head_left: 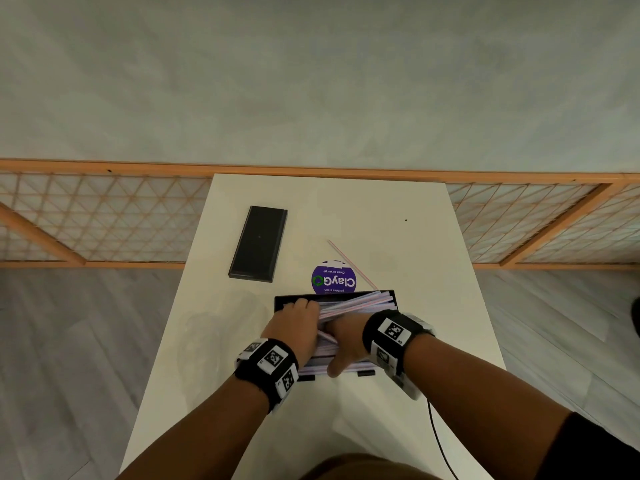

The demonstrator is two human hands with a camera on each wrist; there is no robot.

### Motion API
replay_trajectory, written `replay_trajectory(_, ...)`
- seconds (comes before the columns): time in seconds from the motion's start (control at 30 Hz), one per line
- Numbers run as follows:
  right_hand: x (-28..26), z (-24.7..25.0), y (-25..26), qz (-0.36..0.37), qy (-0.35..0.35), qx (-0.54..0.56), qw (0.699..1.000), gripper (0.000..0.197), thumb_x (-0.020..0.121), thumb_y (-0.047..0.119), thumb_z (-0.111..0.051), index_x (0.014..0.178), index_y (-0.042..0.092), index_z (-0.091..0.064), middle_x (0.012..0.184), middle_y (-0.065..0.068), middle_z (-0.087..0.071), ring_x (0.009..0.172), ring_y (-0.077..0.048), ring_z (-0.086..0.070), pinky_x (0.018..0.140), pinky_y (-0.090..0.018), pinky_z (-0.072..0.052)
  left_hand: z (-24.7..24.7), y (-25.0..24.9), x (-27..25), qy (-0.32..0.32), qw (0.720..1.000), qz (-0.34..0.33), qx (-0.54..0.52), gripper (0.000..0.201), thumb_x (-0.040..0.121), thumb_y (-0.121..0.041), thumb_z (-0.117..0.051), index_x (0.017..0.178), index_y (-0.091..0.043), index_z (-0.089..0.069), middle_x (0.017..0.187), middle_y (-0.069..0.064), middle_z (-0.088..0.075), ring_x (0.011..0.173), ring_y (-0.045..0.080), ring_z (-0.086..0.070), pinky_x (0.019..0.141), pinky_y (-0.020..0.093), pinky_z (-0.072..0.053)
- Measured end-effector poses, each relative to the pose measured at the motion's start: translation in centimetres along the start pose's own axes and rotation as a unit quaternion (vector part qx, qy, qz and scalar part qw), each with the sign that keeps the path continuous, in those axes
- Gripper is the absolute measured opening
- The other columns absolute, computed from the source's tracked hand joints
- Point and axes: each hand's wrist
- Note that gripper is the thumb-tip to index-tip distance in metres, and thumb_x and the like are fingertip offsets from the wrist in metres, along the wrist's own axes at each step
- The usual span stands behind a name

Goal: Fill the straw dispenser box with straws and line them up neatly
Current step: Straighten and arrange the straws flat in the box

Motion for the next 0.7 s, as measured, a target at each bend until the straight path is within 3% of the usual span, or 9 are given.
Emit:
replay_trajectory(0.2, -0.7, 0.0, 0.1, 0.029, -0.035, -0.014, 0.999, 0.078, 0.073, 0.053, -0.083, 0.138, 0.021, -0.052, 0.133, -0.003, -0.063, 0.120, -0.028, -0.059, 0.105, -0.041, -0.047, 0.3, 0.2, -0.1, 0.007, 1.000, 0.006, -0.027, 0.027, 0.100, -0.017, -0.052, 0.126, -0.017, -0.052, 0.128, 0.008, -0.056, 0.114, 0.028, -0.057, 0.095, 0.040, -0.052)
replay_trajectory(0.37, -2.6, -0.3, -1.7, 0.036, -0.071, 0.003, 0.997, 0.046, 0.078, 0.051, -0.074, 0.111, 0.023, -0.062, 0.105, 0.001, -0.070, 0.093, -0.023, -0.066, 0.083, -0.035, -0.056, 0.6, 0.4, -0.3, 0.031, 0.996, 0.020, -0.081, 0.029, 0.097, -0.024, -0.060, 0.123, -0.019, -0.050, 0.125, 0.006, -0.055, 0.112, 0.027, -0.056, 0.094, 0.043, -0.054)
replay_trajectory(0.43, -3.8, -0.5, -2.6, 0.048, -0.108, 0.008, 0.993, 0.035, 0.082, 0.047, -0.066, 0.107, 0.023, -0.061, 0.102, 0.002, -0.069, 0.092, -0.022, -0.066, 0.079, -0.033, -0.055, 0.8, 0.5, -0.4, 0.026, 0.996, 0.012, -0.088, 0.028, 0.097, -0.026, -0.058, 0.123, -0.019, -0.050, 0.125, 0.007, -0.055, 0.112, 0.028, -0.055, 0.094, 0.045, -0.053)
replay_trajectory(0.63, -6.1, -0.6, -3.9, 0.073, -0.264, 0.070, 0.959, 0.035, 0.096, 0.040, -0.056, 0.128, 0.024, -0.060, 0.125, 0.004, -0.063, 0.112, -0.015, -0.059, 0.093, -0.028, -0.047, 1.5, 0.4, -1.8, -0.006, 0.996, -0.025, -0.083, 0.030, 0.099, -0.034, -0.053, 0.126, -0.021, -0.050, 0.123, 0.002, -0.057, 0.108, 0.022, -0.057, 0.094, 0.038, -0.053)
replay_trajectory(0.7, -5.6, -0.6, -4.3, 0.069, -0.282, 0.090, 0.953, 0.034, 0.100, 0.033, -0.051, 0.130, 0.020, -0.060, 0.128, 0.001, -0.063, 0.116, -0.016, -0.059, 0.098, -0.028, -0.046, 1.7, 0.1, -2.3, -0.020, 0.996, -0.044, -0.081, 0.031, 0.099, -0.042, -0.052, 0.123, -0.021, -0.053, 0.120, -0.001, -0.059, 0.105, 0.019, -0.058, 0.093, 0.035, -0.053)
Point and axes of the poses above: each hand's wrist, its own x-axis towards the middle knuckle, its own z-axis out of the back of the hand, y = z × x
